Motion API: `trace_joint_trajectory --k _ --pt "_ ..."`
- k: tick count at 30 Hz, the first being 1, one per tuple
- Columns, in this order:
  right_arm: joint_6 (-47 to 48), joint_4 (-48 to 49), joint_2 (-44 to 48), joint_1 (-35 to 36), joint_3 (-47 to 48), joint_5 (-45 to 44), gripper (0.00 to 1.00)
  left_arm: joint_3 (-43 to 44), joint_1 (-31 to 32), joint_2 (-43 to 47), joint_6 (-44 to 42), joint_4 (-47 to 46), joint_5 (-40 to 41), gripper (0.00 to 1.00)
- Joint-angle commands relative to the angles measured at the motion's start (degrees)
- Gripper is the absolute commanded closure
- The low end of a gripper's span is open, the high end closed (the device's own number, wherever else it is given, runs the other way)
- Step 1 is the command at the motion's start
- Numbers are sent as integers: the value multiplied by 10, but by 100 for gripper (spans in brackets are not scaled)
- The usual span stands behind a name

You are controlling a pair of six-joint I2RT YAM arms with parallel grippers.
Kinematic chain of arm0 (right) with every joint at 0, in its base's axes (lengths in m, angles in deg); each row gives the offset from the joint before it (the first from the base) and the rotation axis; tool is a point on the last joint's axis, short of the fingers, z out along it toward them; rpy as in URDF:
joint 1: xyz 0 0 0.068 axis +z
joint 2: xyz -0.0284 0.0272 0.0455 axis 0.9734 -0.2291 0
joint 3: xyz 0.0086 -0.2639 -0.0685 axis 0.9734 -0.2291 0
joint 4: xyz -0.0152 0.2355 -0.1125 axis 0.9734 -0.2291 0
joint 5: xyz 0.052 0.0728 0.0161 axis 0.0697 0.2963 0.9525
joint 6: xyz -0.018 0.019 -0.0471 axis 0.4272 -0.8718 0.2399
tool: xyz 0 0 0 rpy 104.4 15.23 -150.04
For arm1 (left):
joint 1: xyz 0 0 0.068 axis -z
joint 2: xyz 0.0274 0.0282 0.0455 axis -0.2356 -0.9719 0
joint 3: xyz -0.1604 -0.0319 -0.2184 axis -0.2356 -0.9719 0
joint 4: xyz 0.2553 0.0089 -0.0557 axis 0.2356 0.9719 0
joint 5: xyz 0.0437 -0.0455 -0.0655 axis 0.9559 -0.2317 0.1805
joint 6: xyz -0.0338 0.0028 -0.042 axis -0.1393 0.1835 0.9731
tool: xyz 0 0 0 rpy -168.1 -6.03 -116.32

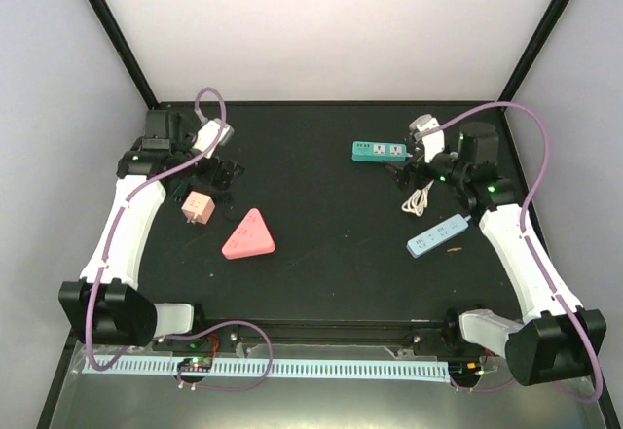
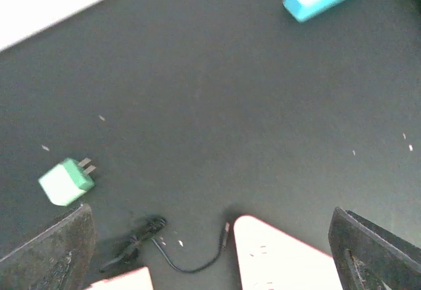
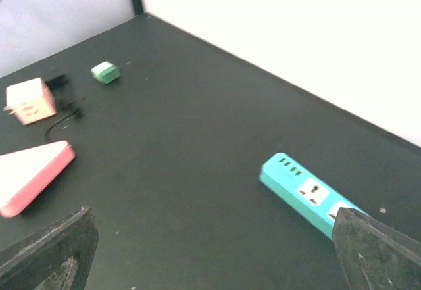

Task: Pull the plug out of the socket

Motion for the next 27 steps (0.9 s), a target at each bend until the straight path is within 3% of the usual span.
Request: trace_joint_trajectory --k 1,5,16,27 --pt "-31 18 6 -39 35 -26 0 53 1 36 78 -26 43 1" --pt "-46 3 -15 -91 63 -19 0 75 1 44 60 14 2 1" --pt "-94 0 -71 -289 41 69 0 14 -29 62 117 -43 55 1" --pt "-58 36 -45 -317 -50 63 0 -45 -76 43 140 -76 73 1"
